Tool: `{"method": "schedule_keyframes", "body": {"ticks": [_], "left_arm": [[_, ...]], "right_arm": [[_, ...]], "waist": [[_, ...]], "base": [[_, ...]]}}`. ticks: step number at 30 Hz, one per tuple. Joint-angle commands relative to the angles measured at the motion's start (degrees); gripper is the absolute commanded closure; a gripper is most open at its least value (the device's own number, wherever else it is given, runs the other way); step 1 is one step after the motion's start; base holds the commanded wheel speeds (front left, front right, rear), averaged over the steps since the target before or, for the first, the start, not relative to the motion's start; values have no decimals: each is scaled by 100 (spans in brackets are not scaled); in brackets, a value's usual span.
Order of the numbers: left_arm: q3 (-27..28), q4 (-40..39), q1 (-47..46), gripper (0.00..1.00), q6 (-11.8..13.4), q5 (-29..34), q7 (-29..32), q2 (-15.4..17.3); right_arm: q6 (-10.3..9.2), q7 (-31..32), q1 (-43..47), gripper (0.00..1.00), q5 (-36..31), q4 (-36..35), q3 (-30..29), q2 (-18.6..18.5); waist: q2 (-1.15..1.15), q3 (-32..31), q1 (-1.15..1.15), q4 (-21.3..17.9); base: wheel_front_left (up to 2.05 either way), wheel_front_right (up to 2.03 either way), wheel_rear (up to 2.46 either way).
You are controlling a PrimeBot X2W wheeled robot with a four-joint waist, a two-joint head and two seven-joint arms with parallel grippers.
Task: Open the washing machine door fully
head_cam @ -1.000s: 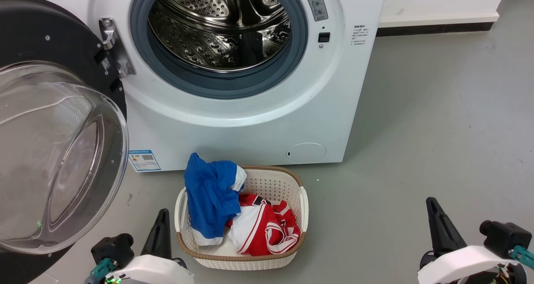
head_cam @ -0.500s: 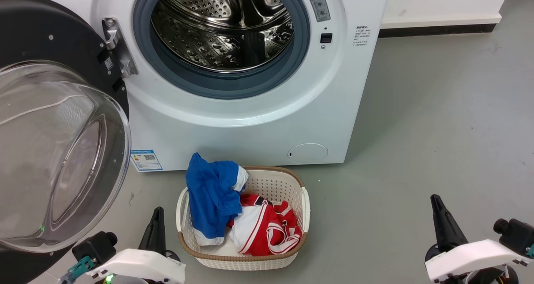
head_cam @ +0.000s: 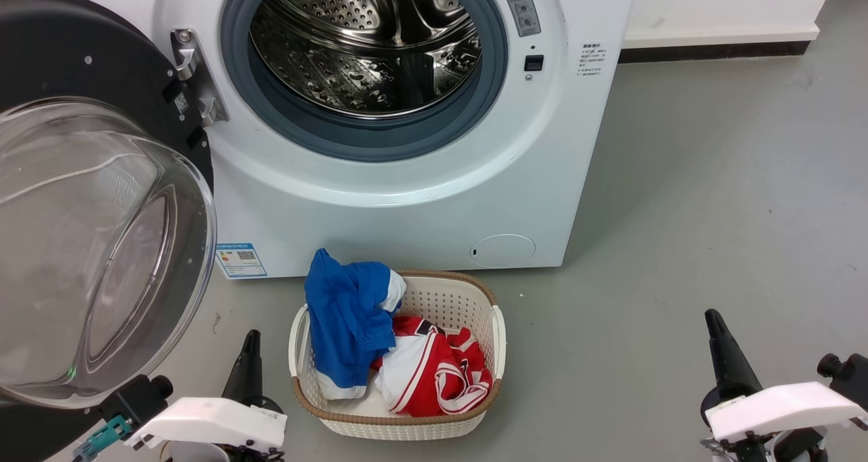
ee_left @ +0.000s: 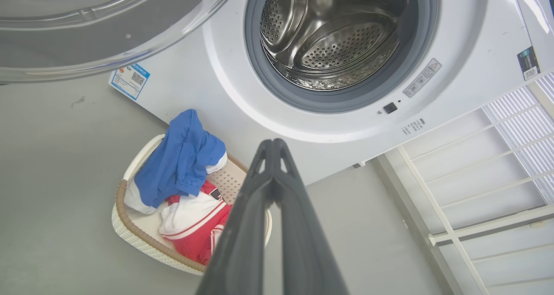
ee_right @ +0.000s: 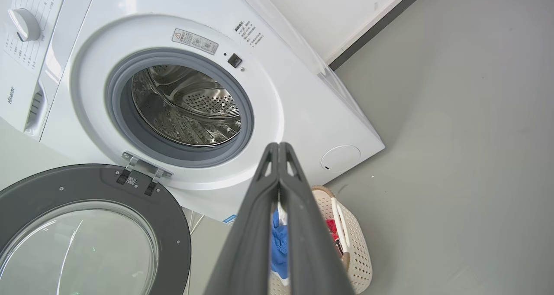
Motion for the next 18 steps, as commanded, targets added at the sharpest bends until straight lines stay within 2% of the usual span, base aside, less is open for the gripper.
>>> {"method": "schedule_keyframes", "body": {"ticks": [1,18], "left_arm": [[53,-72,-145,100,-31,-175,49,-15],[240,-66,-223,100,-171,-1290,347,-60]], "right_arm": [[1,21,-166,100,183,-39,-26,-1],[1,243,-269,100,1371,39,-123,19]], "waist": [[0,-1,0,3],[0,-15,0,44]], "base": [[0,0,0],[0,0,0]]}}
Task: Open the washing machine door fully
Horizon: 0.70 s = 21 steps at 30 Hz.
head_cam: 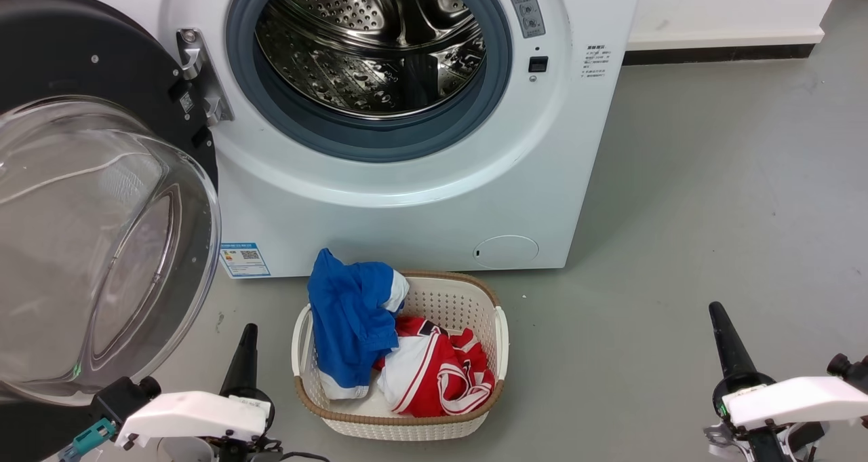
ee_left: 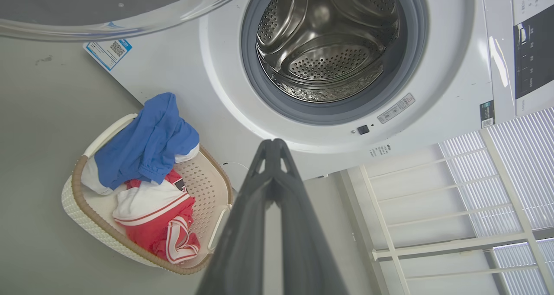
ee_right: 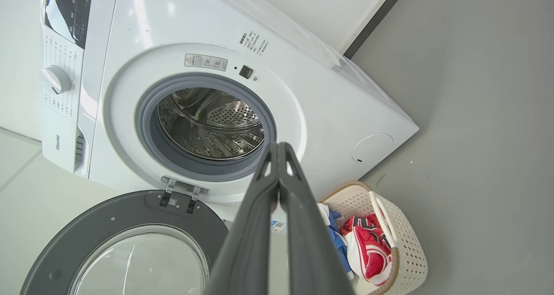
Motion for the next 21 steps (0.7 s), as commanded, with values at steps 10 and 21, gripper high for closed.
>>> {"method": "schedule_keyframes", "body": {"ticks": [10,21], "left_arm": [[131,-55,-177,100,-108,-673,187,-22],[217,-50,-219,100,-172,-1201,331,-43]], "right_arm": [[1,141,-188,100,736,7,-71,16],[1,243,-250,100,1294,45,-117,27]], "waist": [[0,-9,0,26],[0,-17,0,49]], "base": [[0,0,0],[0,0,0]]}}
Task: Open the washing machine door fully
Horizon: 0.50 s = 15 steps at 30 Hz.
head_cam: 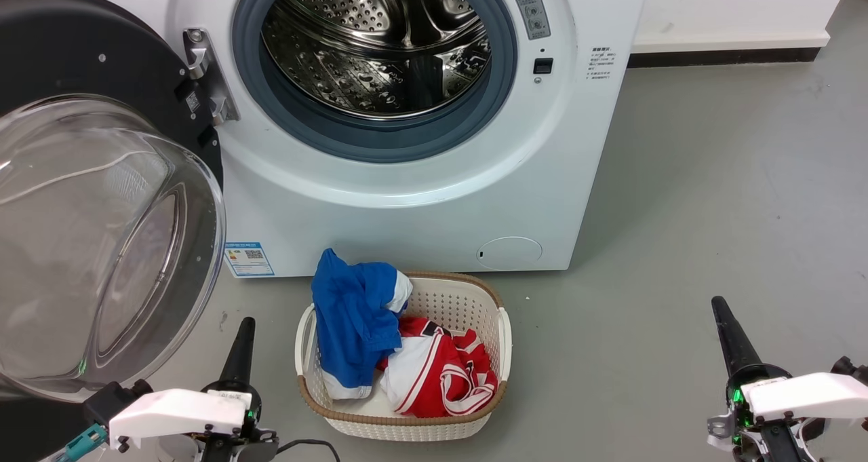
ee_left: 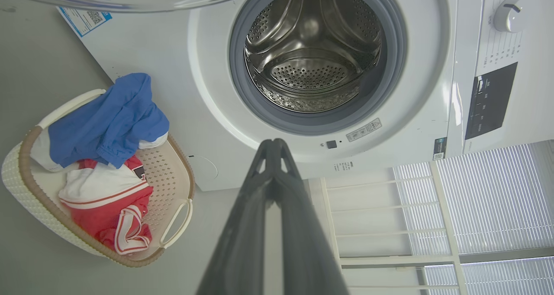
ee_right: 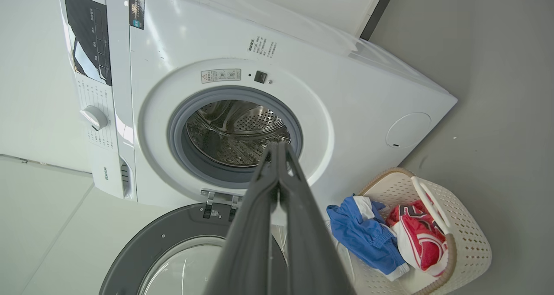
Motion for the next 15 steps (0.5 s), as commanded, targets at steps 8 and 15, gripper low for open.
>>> {"method": "schedule_keyframes", "body": {"ticks": [8,15], "left_arm": [[83,-43,-149,100,-82,-441,126,-2],[141,-40,-173,100,-122,-761,205,-15]], "right_arm": [[0,86,-163,100,464,4,-49,20],[0,152,-191,100,804,30,-75,26]], "waist": [[0,-6,0,19],[0,-12,0,35]], "base": [[0,0,0],[0,0,0]]}}
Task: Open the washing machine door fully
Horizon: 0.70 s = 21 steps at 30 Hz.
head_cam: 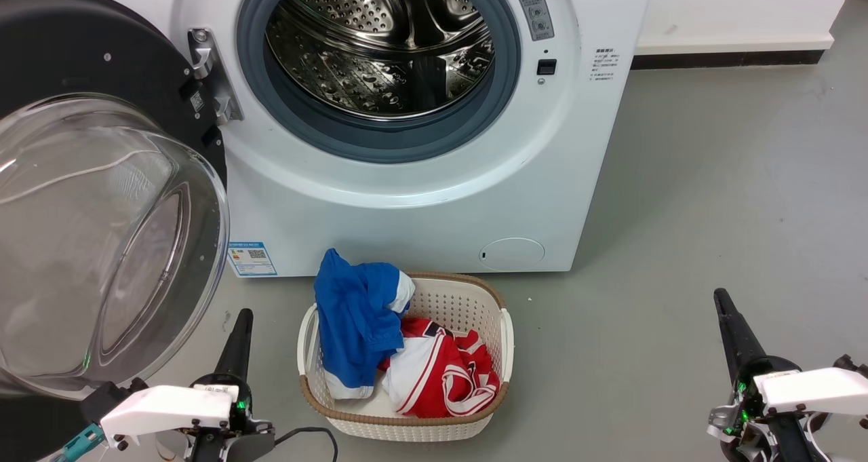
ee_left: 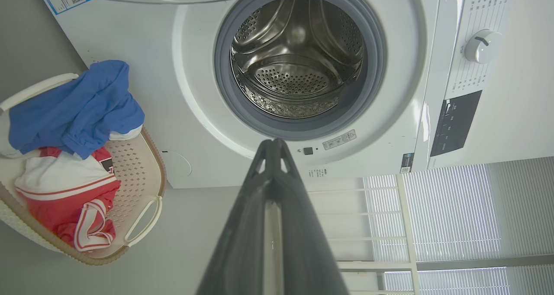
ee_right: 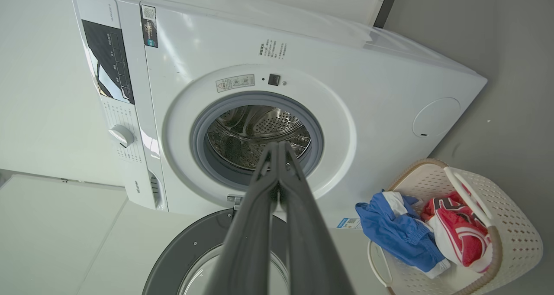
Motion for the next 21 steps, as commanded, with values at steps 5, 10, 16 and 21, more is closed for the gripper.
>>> {"method": "schedule_keyframes", "body": {"ticks": [5,10,16,21], "left_arm": [[68,-36,-112,100,-57,-270,82,-4],[97,-34,-124,100,-74,-486,133,-16],[137,-32,-146,100,-116,-726,198,-27],[174,-28,-143,100,-130,-921,251,-37]], "right_arm": [[0,74,-113,100,288,11,-34,19],[0,114,-141,100,514,29,-50,23],[0,159,-166,100,766,45,-72,27],[0,200,-153,100,976,61,-90,31]], "waist": [[0,-4,0,12],[0,-8,0,24],[0,-13,0,38],[0,-17,0,50]], "base": [[0,0,0],[0,0,0],[0,0,0],[0,0,0]]}}
